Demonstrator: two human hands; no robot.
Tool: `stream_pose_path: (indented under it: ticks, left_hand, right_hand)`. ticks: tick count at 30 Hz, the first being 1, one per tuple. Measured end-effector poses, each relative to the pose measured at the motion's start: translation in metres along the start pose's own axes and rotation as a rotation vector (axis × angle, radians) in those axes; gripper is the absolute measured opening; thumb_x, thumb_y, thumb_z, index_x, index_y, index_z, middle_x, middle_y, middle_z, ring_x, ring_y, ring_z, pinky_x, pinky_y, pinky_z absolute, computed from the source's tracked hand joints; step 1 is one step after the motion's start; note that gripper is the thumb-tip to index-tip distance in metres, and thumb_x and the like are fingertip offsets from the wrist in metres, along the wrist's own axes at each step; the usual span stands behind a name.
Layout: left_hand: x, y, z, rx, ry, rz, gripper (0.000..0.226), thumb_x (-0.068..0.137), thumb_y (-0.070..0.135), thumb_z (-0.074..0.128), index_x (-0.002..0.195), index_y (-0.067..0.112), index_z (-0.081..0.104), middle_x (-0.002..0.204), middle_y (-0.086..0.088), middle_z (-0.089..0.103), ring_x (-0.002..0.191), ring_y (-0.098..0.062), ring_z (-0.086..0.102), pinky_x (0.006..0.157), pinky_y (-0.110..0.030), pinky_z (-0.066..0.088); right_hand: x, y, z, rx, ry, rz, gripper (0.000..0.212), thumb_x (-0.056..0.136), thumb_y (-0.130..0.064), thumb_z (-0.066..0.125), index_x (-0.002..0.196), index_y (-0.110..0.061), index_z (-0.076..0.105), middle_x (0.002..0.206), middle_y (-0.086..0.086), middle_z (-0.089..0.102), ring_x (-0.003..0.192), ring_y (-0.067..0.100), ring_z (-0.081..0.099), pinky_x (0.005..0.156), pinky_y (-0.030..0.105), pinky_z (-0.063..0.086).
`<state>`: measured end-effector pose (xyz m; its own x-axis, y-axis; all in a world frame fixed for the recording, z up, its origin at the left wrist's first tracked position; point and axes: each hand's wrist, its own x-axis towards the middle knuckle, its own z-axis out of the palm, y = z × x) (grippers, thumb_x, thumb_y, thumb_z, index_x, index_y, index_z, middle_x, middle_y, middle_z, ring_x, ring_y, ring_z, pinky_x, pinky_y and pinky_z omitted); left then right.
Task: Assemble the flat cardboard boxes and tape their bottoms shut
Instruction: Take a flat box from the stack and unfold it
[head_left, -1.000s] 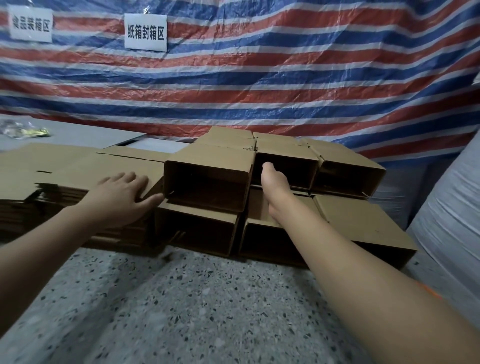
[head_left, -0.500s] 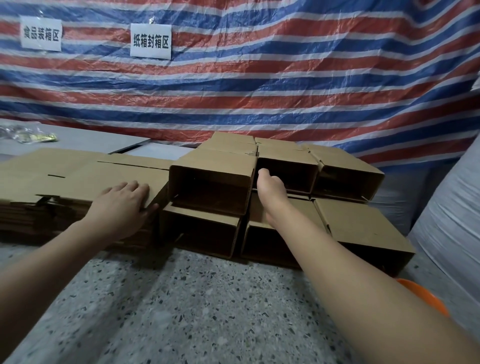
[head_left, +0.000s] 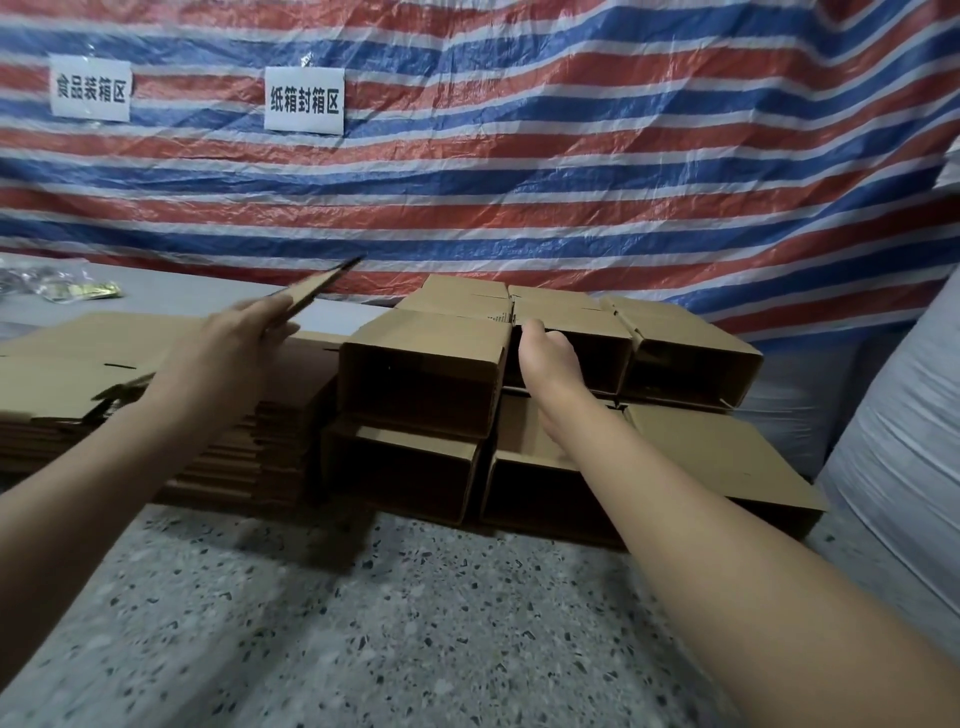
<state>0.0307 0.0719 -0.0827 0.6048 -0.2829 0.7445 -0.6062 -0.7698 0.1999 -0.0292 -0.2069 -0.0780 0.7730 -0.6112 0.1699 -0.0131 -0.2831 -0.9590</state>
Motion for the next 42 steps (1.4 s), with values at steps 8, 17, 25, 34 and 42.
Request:
stream_pose_path:
  ticks: [8, 17, 25, 34, 42]
  left_hand:
    - [0.021, 0.071, -0.049, -0.110, 0.188, 0.285, 0.035, 0.100, 0.010, 0.051, 0.134, 0.005, 0.057, 0.121, -0.020, 0.065, 0.099, -0.044, 0.062, 0.078, -0.046, 0.050]
    - [0.026, 0.145, -0.097, -0.642, 0.034, 0.286, 0.026, 0.102, 0.029, 0.046, 0.124, 0.033, 0.059, 0.093, 0.015, 0.067, 0.073, -0.001, 0.065, 0.057, -0.015, 0.052]
    - [0.028, 0.154, -0.082, -1.183, -0.098, -0.054, 0.027, 0.083, 0.054, 0.056, 0.102, 0.037, 0.067, 0.092, 0.012, 0.071, 0.096, -0.011, 0.068, 0.079, -0.040, 0.058]
    - [-0.005, 0.158, -0.036, -1.221, -0.055, -0.297, 0.035, 0.067, 0.050, 0.079, 0.092, 0.029, 0.066, 0.086, 0.007, 0.073, 0.083, -0.010, 0.072, 0.070, -0.034, 0.058]
    - [-0.048, 0.144, -0.002, -1.279, -0.161, -0.367, 0.037, 0.063, 0.046, 0.080, 0.092, 0.027, 0.068, 0.090, 0.003, 0.074, 0.084, -0.014, 0.073, 0.067, -0.029, 0.059]
  right_hand:
    - [-0.001, -0.055, -0.025, 0.045, 0.001, -0.193, 0.061, 0.106, -0.046, 0.029, 0.134, 0.004, 0.051, 0.139, 0.026, 0.051, 0.120, 0.037, 0.053, 0.106, 0.057, 0.041]
    - [0.002, -0.115, -0.113, 0.230, 0.033, -0.555, 0.052, 0.108, -0.053, 0.014, 0.133, -0.026, 0.050, 0.129, -0.008, 0.060, 0.122, 0.006, 0.054, 0.101, 0.025, 0.041]
    - [-0.026, -0.095, -0.159, 0.131, 0.235, -0.652, 0.034, 0.095, -0.056, 0.059, 0.096, -0.022, 0.056, 0.076, -0.010, 0.054, 0.060, -0.004, 0.055, 0.058, 0.012, 0.046]
    - [-0.077, -0.021, -0.168, 0.146, 0.264, -0.435, 0.040, 0.087, -0.061, 0.066, 0.091, -0.022, 0.067, 0.083, -0.002, 0.075, 0.075, 0.008, 0.073, 0.062, 0.024, 0.060]
    - [-0.108, 0.042, -0.165, 0.327, 0.067, -0.254, 0.041, 0.074, -0.061, 0.069, 0.082, -0.021, 0.075, 0.089, 0.006, 0.078, 0.082, 0.021, 0.076, 0.061, 0.028, 0.060]
